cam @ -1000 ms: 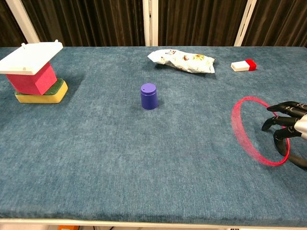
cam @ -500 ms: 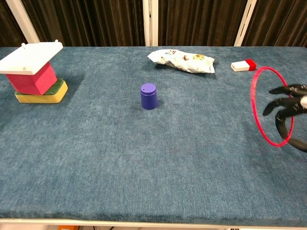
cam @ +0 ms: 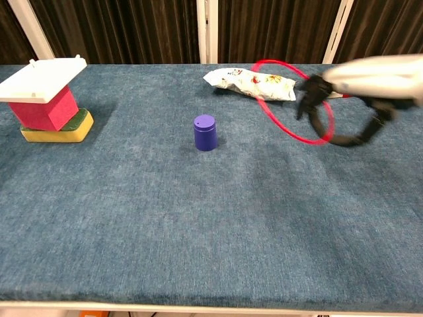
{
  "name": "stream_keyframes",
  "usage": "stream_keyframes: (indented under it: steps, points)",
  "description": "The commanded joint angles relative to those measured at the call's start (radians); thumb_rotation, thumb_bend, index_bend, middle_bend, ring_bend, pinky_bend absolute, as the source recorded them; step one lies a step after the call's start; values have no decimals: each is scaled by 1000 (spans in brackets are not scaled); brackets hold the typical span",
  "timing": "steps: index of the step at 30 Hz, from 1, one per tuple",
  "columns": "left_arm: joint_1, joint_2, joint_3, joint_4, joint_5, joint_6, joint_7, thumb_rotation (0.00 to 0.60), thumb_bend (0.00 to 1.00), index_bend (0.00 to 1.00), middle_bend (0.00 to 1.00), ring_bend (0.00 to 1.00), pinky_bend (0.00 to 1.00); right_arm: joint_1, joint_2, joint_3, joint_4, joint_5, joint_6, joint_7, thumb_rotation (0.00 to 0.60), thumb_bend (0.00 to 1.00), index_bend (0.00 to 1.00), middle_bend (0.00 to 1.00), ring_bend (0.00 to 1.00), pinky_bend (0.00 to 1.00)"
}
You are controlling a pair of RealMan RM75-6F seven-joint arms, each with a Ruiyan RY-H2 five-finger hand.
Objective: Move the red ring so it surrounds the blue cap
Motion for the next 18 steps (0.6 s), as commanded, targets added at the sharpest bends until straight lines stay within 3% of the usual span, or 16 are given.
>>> stream_keyframes:
  steps: [1, 7, 12, 18]
  points:
    - [1, 1, 0, -2, -2, 0, 1, 600, 0, 162, 88, 0, 0, 98, -60, 53, 25, 116, -87, -66, 600, 356, 633, 239, 0, 0]
    - [3, 3, 1, 1, -11, -5, -6, 600, 0, 162, 88, 0, 0, 203, -150, 64, 88, 262, -138, -140, 600, 355, 632, 239, 0, 0]
    - [5, 1, 1, 11, -15, -5, -20, 600, 0, 162, 88, 0, 0, 265, -196, 37, 114, 368, -138, -205, 600, 337, 582, 223, 0, 0]
    - [11, -3, 3, 30, -20, -4, -43, 600, 0, 162, 88, 0, 0, 273, -209, -9, 84, 428, -50, -272, 600, 56, 290, 167, 0, 0]
